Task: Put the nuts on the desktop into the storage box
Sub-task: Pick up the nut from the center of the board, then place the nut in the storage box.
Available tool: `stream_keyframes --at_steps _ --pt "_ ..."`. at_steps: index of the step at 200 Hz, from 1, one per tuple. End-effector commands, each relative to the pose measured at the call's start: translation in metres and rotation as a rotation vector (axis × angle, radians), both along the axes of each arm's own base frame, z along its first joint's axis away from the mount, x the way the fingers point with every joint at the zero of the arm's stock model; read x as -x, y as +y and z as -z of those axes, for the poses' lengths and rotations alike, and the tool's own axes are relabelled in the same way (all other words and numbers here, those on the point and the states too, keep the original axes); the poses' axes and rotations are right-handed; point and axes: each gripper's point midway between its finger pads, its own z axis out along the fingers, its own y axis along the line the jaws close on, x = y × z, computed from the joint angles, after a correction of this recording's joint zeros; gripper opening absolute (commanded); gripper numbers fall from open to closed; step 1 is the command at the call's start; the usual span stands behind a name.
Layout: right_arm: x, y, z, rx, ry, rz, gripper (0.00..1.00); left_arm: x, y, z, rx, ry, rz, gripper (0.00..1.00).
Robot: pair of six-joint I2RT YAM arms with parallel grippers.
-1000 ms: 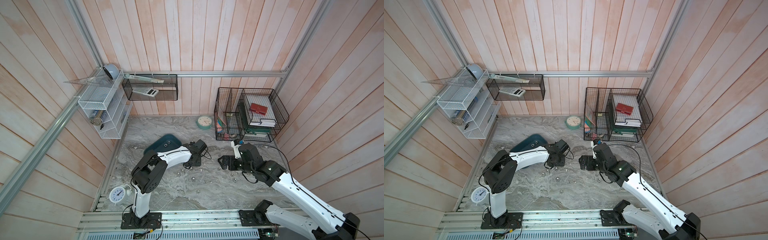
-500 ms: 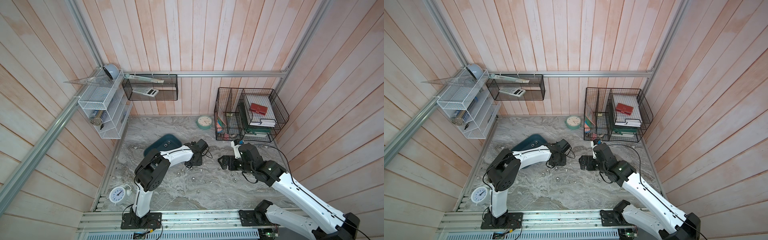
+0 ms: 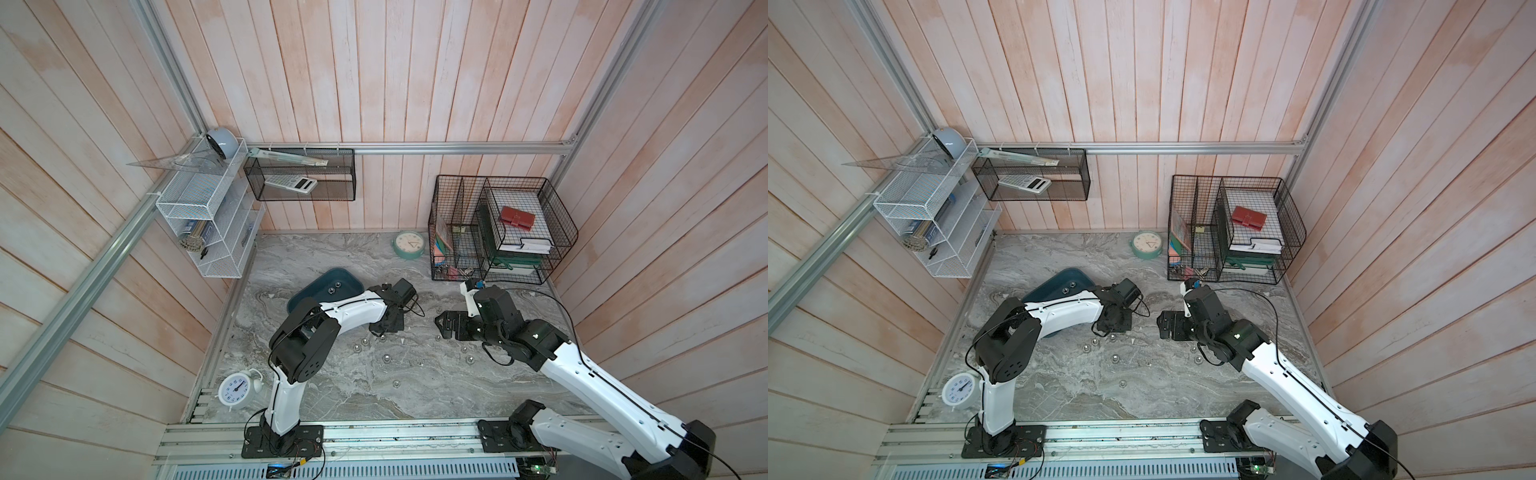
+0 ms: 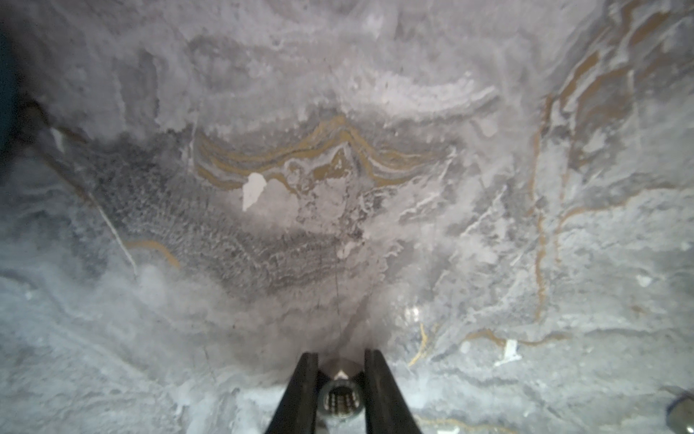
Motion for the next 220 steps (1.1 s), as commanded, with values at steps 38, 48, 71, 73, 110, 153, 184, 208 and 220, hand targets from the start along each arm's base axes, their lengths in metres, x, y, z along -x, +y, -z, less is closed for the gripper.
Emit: stream_keyframes --at_steps 38,48,71,73,110,153,184,208,220 --pt "-0.015 0.019 -0.013 -0.011 -0.027 -0.046 0.98 -0.029 0.022 -0.064 0.015 -0.124 -0.051 0.13" --pt "-0.019 0.023 -0.015 -0.012 -0.029 -0.056 0.98 -0.035 0.030 -0.075 0.019 -0.143 -0.069 0.13" --pt "-0.028 0.035 -0.018 -0.016 -0.033 -0.083 0.98 -0.049 0.054 -0.098 0.027 -0.185 -0.117 0.14" --pt "-0.029 0.036 -0.019 -0.018 -0.034 -0.086 0.98 -0.050 0.056 -0.101 0.029 -0.188 -0.121 0.14" --pt "-0.046 0.058 -0.025 -0.029 -0.039 -0.135 0.98 -0.067 0.102 -0.118 0.012 -0.224 -0.197 0.15" --pt "-0.065 0.082 -0.029 -0.040 -0.037 -0.183 0.98 -0.080 0.158 -0.113 -0.011 -0.239 -0.296 0.16" --pt "-0.076 0.095 -0.030 -0.040 -0.030 -0.211 0.98 -0.087 0.190 -0.099 -0.020 -0.228 -0.357 0.16" --pt "-0.081 0.100 -0.027 -0.031 -0.024 -0.215 0.98 -0.093 0.207 -0.085 -0.054 -0.212 -0.379 0.16" --pt "-0.084 0.102 -0.027 -0.031 -0.021 -0.218 0.98 -0.096 0.211 -0.080 -0.054 -0.207 -0.388 0.16"
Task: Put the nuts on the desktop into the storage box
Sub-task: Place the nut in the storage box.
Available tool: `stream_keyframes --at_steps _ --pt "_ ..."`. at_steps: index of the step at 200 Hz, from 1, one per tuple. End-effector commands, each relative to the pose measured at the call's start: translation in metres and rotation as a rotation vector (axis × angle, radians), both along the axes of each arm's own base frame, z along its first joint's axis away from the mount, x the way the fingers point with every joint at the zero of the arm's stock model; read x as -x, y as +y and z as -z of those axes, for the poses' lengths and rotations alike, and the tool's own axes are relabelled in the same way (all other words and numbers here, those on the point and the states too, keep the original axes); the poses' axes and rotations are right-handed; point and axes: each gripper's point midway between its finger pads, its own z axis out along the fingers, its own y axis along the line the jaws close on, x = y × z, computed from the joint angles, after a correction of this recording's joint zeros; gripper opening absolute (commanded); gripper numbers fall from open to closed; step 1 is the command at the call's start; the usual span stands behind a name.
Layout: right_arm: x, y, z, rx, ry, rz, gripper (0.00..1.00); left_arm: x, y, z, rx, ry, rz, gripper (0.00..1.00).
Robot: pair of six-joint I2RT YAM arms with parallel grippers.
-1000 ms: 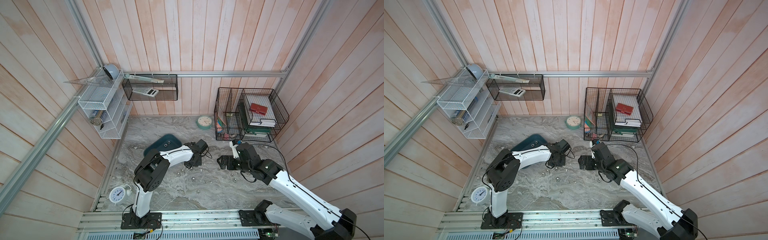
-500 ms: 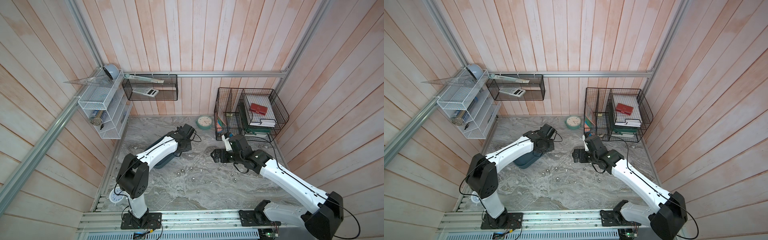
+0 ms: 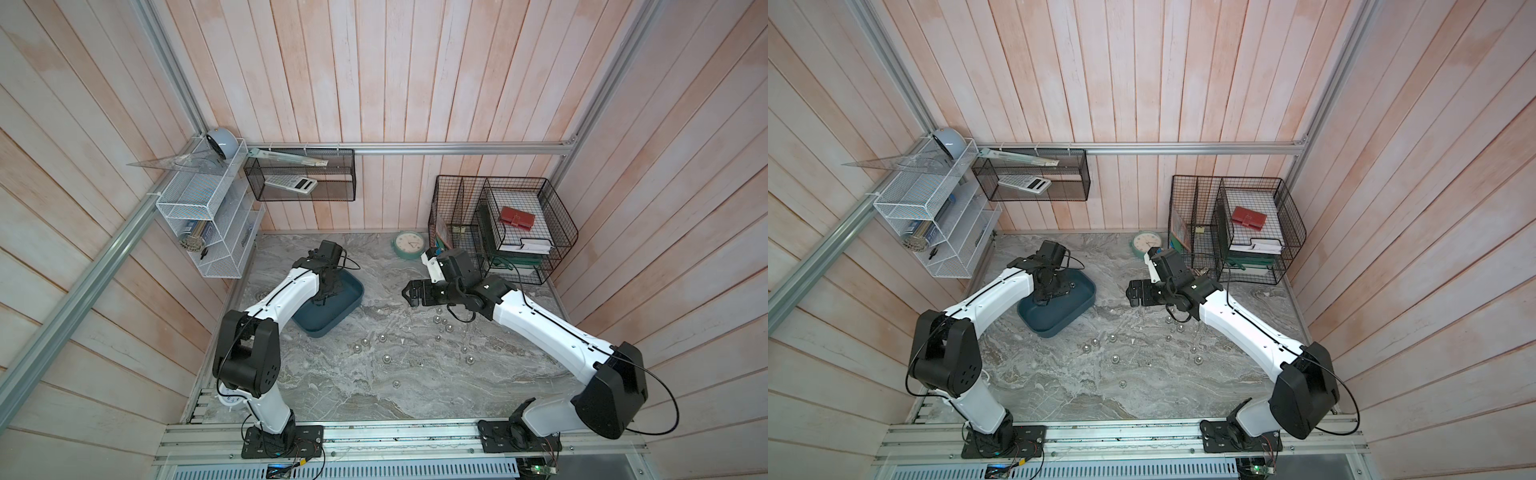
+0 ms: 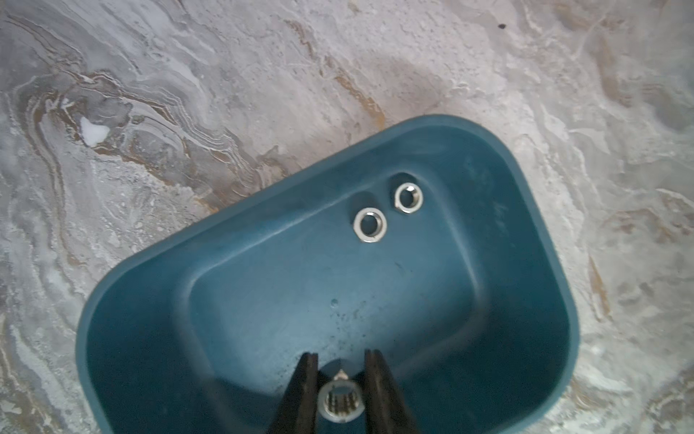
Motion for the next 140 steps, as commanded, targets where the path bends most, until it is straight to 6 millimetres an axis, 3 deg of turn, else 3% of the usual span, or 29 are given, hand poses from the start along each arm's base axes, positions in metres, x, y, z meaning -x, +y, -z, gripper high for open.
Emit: stream_keyframes --at_steps 1,58,140 --pt "-0.003 0.010 -0.007 -0.010 -0.017 -0.035 0.98 -0.011 0.008 0.009 -0.018 -0.014 0.005 0.16" --pt "-0.009 0.012 -0.005 0.015 -0.010 -0.038 0.98 -0.024 0.018 0.043 -0.020 0.035 -0.004 0.18" --pt "-0.011 0.010 -0.003 0.036 -0.005 -0.028 0.98 -0.040 0.016 0.069 -0.023 0.062 0.009 0.20"
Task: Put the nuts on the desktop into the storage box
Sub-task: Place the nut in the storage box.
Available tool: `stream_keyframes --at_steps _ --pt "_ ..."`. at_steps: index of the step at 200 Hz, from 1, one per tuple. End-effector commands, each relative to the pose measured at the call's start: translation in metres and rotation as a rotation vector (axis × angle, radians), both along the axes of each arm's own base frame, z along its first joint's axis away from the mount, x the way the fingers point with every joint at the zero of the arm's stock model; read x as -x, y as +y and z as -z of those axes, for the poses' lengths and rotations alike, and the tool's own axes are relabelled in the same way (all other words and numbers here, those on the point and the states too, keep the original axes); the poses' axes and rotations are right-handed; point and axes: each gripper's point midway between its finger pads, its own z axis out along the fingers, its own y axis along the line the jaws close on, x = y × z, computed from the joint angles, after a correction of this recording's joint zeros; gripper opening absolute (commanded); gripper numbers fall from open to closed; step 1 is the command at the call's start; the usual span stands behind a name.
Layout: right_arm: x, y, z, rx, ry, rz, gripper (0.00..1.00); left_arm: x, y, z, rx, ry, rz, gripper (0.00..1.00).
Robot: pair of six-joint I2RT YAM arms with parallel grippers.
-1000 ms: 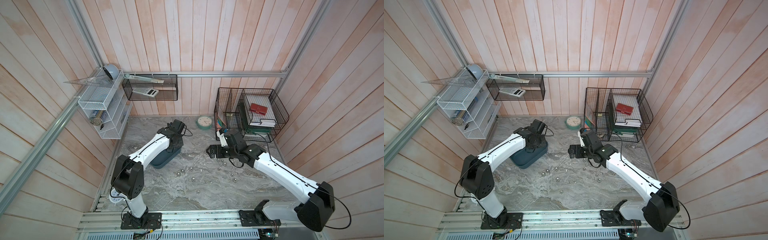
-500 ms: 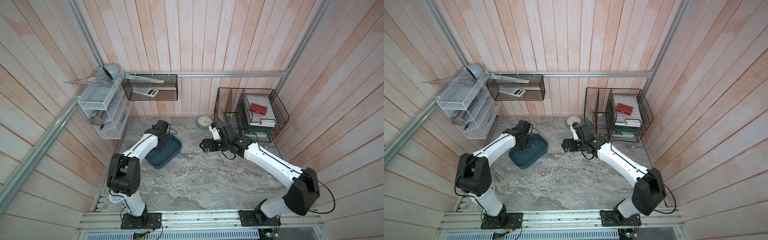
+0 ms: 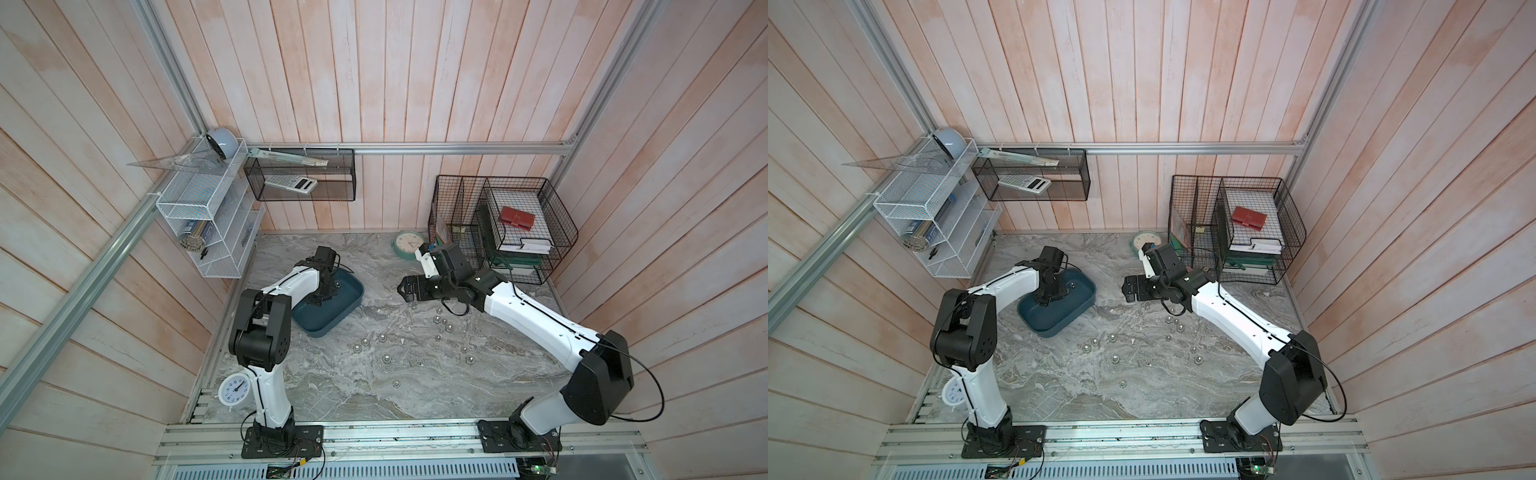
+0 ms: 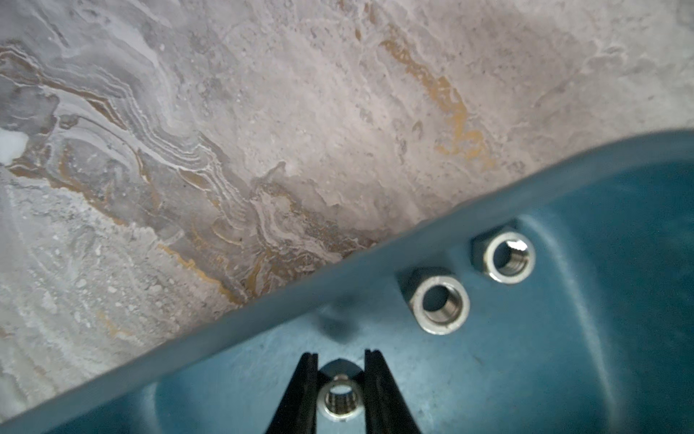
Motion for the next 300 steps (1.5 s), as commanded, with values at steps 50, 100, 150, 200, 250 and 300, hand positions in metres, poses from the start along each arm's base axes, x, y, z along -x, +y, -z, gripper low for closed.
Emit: stream_keyframes --at_steps 50,100,150,200,250,300 --pt "0.000 0.000 -0.002 0.025 -0.004 -0.006 0.98 -0.028 -0.005 0.005 0.019 -0.031 0.017 0.22" --pt "0.000 -0.003 -0.002 0.028 -0.008 -0.001 0.98 -0.024 -0.004 -0.002 0.017 -0.025 0.009 0.42" --pt "0.003 -0.003 -0.001 0.023 -0.006 -0.009 0.98 -0.011 -0.009 -0.026 0.053 -0.051 0.005 0.46" --pt "0.009 0.000 0.003 -0.007 0.007 -0.022 0.98 0.020 -0.033 -0.054 0.053 -0.072 0.051 0.49" --pt "0.020 -0.003 0.011 -0.025 0.027 -0.029 0.98 0.057 -0.074 -0.064 0.081 -0.073 0.123 0.52" --pt "0.042 -0.023 0.023 -0.012 0.054 -0.003 0.98 0.088 -0.119 -0.054 0.104 -0.038 0.204 0.60"
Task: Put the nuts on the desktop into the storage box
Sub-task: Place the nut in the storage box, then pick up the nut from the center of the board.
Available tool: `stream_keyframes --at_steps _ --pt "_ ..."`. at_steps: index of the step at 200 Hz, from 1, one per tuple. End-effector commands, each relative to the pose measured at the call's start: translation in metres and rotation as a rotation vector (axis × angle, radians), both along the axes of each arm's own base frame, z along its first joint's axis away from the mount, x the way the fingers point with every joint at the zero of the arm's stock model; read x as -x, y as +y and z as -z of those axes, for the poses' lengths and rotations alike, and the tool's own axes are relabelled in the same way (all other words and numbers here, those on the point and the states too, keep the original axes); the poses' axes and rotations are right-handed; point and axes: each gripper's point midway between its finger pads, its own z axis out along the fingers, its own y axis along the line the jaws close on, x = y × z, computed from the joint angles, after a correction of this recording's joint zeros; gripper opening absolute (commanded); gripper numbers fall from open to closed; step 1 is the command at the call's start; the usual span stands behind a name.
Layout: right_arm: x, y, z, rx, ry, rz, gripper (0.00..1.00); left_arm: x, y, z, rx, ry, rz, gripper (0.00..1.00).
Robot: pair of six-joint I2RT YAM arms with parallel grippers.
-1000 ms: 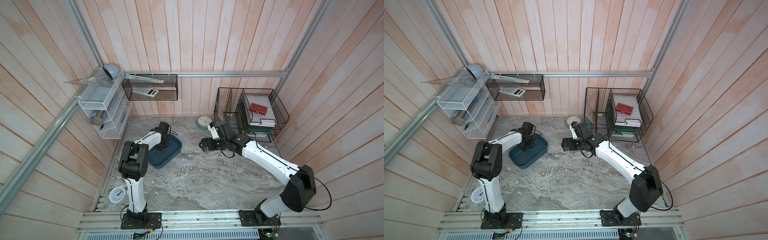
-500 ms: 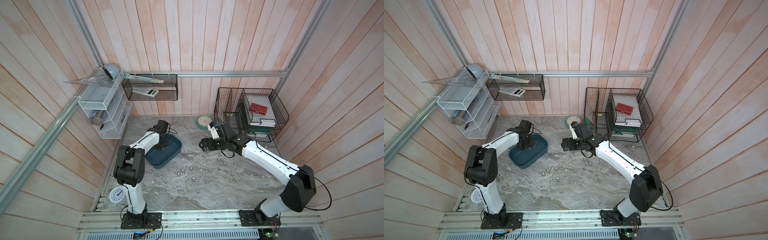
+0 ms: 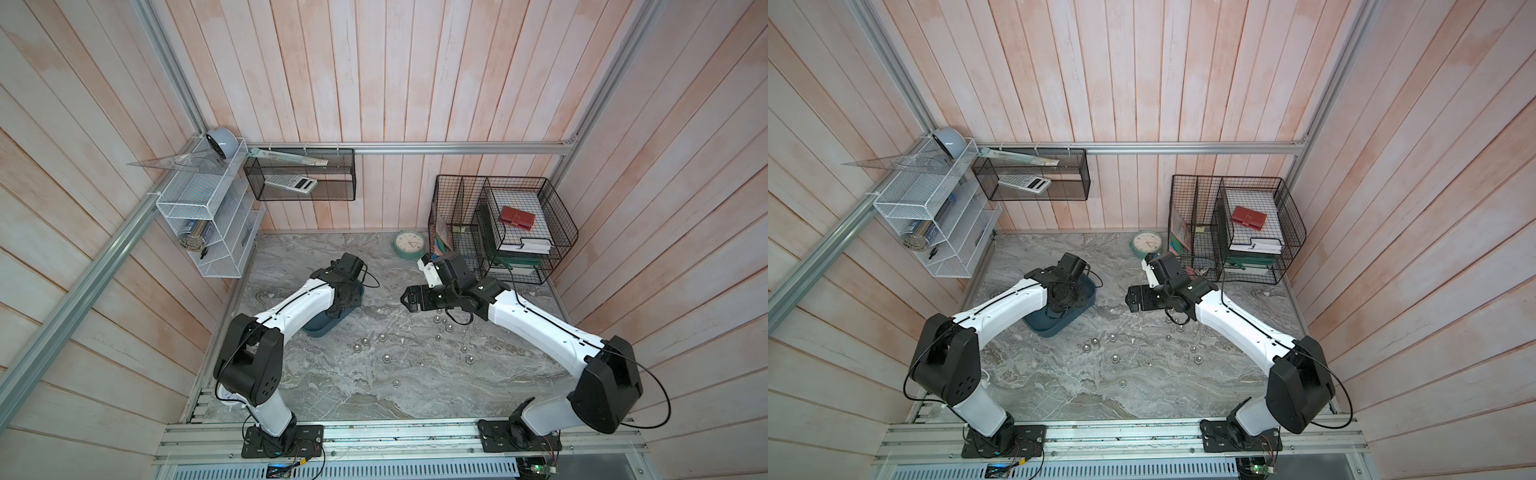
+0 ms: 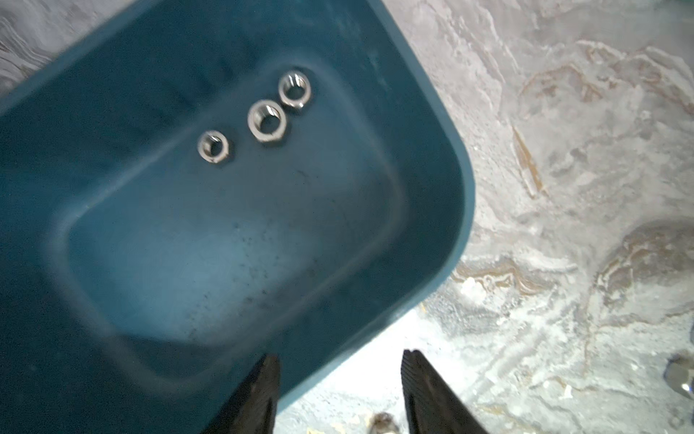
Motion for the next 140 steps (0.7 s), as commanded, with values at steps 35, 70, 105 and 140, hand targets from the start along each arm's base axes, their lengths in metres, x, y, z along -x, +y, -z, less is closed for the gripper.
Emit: stream_keyframes --at_steps 35,70,105,140 --pt "0.031 -0.023 0.006 -0.006 0.020 0.046 0.98 0.031 -0.044 0.009 0.041 0.022 0.056 0.61" --pt "0.046 -0.036 0.008 0.006 0.021 0.072 0.98 0.044 -0.071 0.027 0.043 0.062 0.112 0.61" --pt "0.057 -0.047 0.006 0.010 0.009 0.102 0.98 0.050 -0.087 0.041 0.036 0.084 0.153 0.61" --pt "0.062 -0.054 0.005 0.014 0.001 0.120 0.98 0.056 -0.092 0.056 0.026 0.125 0.169 0.60"
